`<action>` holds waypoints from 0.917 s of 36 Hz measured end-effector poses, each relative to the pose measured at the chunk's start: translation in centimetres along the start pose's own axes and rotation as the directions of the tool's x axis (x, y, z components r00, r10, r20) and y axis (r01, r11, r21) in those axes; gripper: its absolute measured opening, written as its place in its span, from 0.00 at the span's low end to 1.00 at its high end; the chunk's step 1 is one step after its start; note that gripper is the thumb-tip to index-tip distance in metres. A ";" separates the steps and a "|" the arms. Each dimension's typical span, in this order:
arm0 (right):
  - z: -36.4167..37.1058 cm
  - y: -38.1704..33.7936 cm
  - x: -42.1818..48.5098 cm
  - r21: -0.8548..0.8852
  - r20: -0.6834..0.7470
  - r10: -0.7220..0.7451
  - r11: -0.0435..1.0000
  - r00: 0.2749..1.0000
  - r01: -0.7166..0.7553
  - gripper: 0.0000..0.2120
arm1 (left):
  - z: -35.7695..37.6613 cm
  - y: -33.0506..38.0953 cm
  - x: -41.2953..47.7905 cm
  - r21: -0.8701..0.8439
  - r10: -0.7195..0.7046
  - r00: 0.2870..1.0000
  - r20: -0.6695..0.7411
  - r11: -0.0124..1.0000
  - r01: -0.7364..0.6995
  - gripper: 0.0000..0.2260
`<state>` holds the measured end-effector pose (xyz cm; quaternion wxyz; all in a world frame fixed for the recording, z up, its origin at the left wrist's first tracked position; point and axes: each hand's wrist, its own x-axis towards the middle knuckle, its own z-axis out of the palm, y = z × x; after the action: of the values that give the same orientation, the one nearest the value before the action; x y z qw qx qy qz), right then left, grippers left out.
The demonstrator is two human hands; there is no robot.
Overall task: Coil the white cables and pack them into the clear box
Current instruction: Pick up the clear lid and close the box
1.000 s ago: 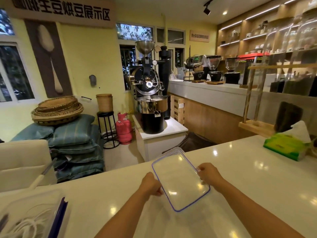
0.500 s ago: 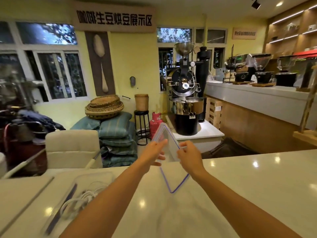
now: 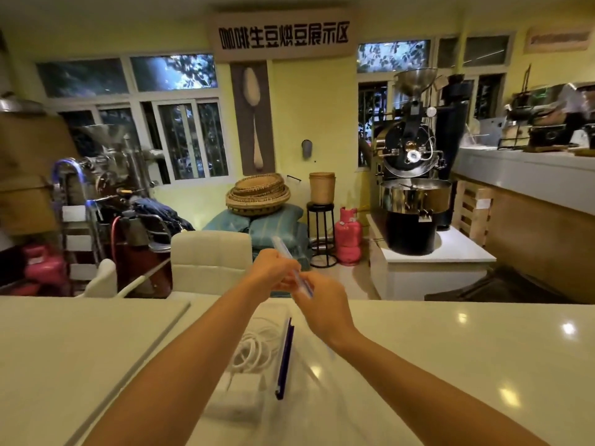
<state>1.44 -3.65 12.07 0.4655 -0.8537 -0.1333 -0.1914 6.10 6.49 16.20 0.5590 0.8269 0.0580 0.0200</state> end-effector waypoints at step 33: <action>7.6 3.7 1.9 -0.170 0.381 0.497 0.867 0.780 -0.469 0.11 | -10.1 -14.8 2.8 0.181 -0.151 0.985 -0.084 0.970 0.164 0.15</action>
<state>6.15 0.94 6.41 0.4319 -0.8946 0.0010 0.1146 6.82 21.55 6.17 0.4763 0.8674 0.1445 -0.0014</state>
